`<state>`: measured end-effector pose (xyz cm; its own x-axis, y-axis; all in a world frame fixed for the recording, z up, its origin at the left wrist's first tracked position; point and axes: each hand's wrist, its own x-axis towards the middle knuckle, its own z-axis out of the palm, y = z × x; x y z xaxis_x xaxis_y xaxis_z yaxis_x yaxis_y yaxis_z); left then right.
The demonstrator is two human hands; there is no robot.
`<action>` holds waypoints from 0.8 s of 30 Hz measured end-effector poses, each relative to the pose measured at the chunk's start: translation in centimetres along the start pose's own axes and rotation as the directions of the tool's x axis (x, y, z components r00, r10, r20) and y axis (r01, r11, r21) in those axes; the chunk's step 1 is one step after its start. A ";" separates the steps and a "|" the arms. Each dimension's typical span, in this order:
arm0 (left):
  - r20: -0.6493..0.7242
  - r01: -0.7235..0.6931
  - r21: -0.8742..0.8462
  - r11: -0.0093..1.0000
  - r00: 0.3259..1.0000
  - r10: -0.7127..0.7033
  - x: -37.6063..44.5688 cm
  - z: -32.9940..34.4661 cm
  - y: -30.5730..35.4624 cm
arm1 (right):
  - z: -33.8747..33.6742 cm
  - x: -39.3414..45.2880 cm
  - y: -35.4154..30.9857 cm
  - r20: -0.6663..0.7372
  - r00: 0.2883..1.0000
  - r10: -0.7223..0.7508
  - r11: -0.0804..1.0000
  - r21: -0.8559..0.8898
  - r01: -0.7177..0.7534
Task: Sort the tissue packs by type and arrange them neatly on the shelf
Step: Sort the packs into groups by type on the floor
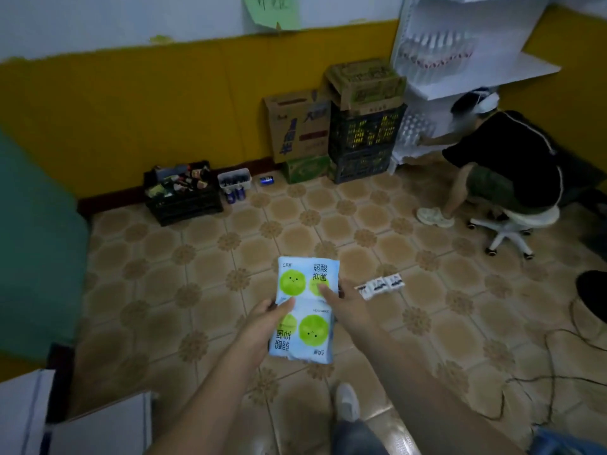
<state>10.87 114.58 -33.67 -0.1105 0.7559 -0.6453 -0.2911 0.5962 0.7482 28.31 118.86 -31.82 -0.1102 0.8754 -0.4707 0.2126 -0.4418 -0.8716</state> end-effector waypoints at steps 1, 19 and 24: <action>-0.036 0.016 -0.015 1.000 0.999 -0.016 1.9 0.3 0.1 | -0.4 2.2 0.5 0.015 0.999 0.030 1.000 -0.003 -0.030; -0.315 0.388 -0.221 0.895 0.840 -0.442 32.4 -1.7 -12.2 | 0.3 34.9 16.3 0.182 0.876 0.446 0.879 -0.274 -0.391; -0.273 0.401 -0.176 0.899 0.857 -0.436 45.5 -5.5 -24.7 | 4.9 44.3 31.0 0.167 0.847 0.504 0.842 -0.315 -0.439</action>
<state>7.82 132.79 -82.37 -0.2268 0.3142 -0.9219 -0.4736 0.7915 0.3863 25.26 142.93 -80.39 -0.1486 0.4863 -0.8611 0.5328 -0.6942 -0.4840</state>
